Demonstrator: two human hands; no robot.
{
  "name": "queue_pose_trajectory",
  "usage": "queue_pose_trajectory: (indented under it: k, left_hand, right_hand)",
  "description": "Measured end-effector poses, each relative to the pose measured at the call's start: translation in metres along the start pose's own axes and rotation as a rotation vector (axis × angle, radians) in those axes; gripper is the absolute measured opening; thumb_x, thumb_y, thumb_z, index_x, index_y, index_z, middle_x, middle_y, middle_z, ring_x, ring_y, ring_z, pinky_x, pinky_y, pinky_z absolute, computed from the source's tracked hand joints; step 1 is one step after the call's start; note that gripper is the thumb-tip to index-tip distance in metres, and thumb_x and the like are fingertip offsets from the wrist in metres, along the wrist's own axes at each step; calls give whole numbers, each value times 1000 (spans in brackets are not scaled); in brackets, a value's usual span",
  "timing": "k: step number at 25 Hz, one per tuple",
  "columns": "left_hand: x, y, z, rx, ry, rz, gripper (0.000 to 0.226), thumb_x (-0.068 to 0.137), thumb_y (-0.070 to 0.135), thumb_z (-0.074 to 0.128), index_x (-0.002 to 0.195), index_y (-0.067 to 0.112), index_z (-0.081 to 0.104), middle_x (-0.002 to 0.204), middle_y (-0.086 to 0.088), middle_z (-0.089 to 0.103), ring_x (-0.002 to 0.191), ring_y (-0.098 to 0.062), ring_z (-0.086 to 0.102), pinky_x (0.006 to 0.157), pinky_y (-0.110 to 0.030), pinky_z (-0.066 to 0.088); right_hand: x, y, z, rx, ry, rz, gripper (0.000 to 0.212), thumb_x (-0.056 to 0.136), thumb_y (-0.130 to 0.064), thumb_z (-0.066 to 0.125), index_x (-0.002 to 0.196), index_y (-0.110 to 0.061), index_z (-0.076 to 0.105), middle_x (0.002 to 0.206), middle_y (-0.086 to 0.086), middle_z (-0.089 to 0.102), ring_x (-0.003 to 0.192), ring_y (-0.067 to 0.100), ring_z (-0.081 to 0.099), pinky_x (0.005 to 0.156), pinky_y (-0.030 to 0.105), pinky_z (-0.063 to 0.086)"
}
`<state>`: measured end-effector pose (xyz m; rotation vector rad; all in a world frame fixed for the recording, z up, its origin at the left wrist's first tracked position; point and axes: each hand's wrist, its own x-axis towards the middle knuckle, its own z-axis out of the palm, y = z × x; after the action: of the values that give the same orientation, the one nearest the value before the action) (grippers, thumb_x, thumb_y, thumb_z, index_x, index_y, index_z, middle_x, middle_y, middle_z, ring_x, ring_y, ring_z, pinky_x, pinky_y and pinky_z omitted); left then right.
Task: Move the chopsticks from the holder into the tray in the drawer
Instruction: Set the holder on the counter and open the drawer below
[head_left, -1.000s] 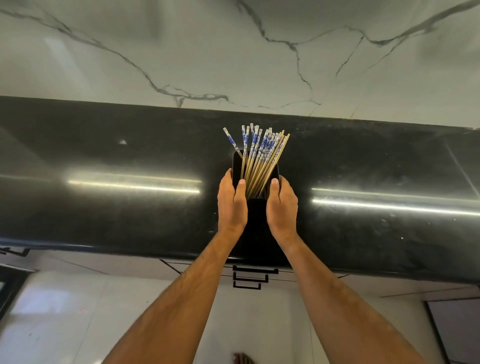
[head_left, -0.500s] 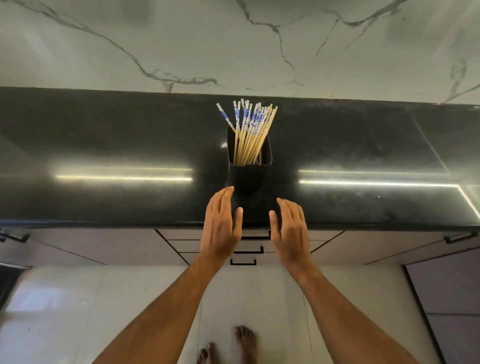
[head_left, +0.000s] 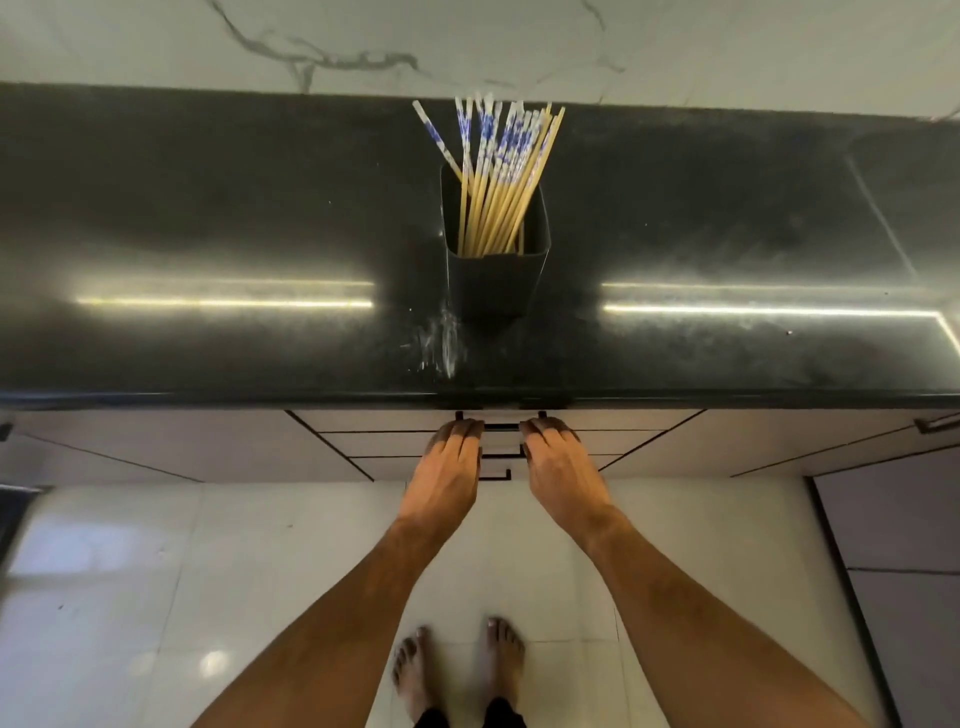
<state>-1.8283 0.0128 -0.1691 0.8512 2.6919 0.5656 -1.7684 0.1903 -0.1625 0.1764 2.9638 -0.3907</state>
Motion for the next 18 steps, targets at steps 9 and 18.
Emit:
queue_pose_trajectory:
  k: [9, 18]
  left_hand:
    - [65, 4, 50, 341, -100, 4, 67, 96, 9, 64, 154, 16, 32, 158, -10, 40, 147, -29, 39, 123, -40, 26]
    - [46, 12, 67, 281, -120, -113, 74, 96, 17, 65, 158, 21, 25, 163, -7, 31, 151, -28, 28, 125, -39, 17]
  right_hand:
    - [60, -5, 29, 59, -48, 148, 25, 107, -25, 46, 126, -20, 61, 129, 5, 65, 121, 27, 61, 105, 39, 46]
    - [38, -15, 29, 150, -88, 193, 23, 104, -37, 48, 114, -23, 63, 120, 7, 70, 107, 27, 66, 103, 38, 53]
